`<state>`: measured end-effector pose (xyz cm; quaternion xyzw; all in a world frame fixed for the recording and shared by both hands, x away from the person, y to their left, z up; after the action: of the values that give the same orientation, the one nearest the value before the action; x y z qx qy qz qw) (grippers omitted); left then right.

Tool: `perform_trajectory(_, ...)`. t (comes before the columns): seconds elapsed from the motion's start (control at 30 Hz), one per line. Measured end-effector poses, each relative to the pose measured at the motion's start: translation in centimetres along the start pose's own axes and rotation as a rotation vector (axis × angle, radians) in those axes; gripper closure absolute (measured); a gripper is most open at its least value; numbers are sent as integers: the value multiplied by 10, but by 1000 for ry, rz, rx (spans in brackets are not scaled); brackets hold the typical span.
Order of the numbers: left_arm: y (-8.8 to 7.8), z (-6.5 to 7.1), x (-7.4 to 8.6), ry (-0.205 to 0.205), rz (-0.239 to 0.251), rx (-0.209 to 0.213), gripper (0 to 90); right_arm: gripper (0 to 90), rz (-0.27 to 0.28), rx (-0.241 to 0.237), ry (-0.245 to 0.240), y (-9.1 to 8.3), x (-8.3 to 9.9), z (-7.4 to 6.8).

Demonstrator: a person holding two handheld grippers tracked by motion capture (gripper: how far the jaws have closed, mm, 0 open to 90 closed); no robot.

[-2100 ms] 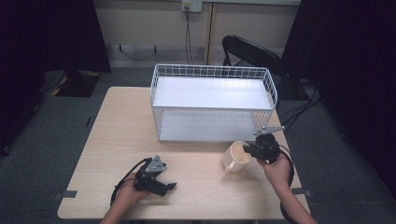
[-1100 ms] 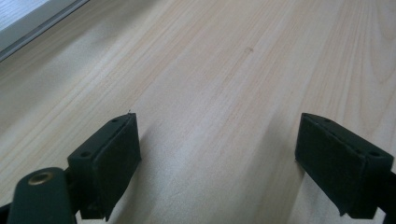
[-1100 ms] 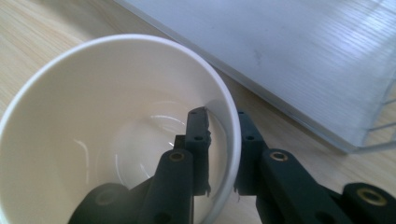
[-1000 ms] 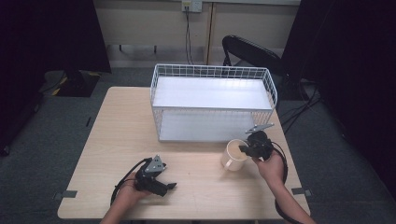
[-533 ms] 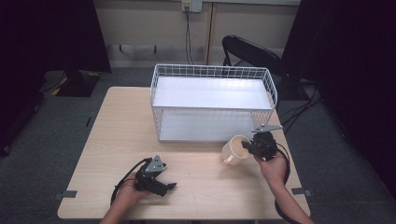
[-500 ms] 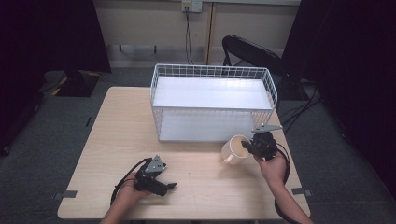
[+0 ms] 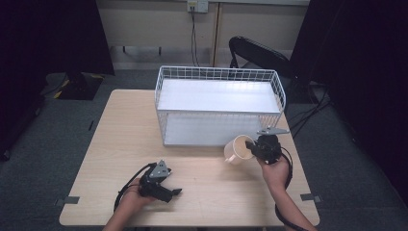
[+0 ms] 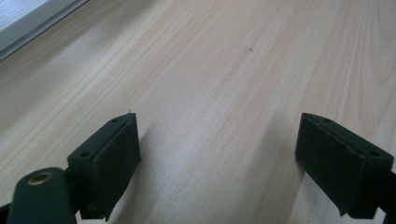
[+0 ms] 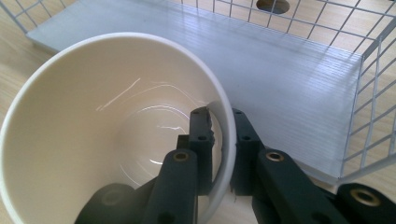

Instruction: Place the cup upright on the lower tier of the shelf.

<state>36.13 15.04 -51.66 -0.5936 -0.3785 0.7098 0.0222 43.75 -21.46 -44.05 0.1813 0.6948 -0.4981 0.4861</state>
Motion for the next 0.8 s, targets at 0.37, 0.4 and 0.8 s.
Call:
perform_trajectory(0.37, 0, 0, 0, 3, -2, 3, 128, 826, 34, 41, 17, 4, -7, 0)
perform_trajectory(0.4, 0, 0, 0, 3, -2, 3, 127, 827, 38, 48, 19, 4, -7, 0)
perform_trajectory(0.8, 0, 0, 0, 4, -3, 6, 122, 826, 48, 69, 41, 7, -9, 4)
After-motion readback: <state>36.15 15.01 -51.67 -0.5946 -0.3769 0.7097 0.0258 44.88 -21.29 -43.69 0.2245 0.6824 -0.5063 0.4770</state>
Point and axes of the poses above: each handheld gripper's, and its own axes: y roughly forward along the jaws, x roughly out of its underside, z roughly to its right, the point moved 2 cm from there along y, roughly forward along the jaws, and after that the axes turned 8 degrees about z, right-handed, at the moved point
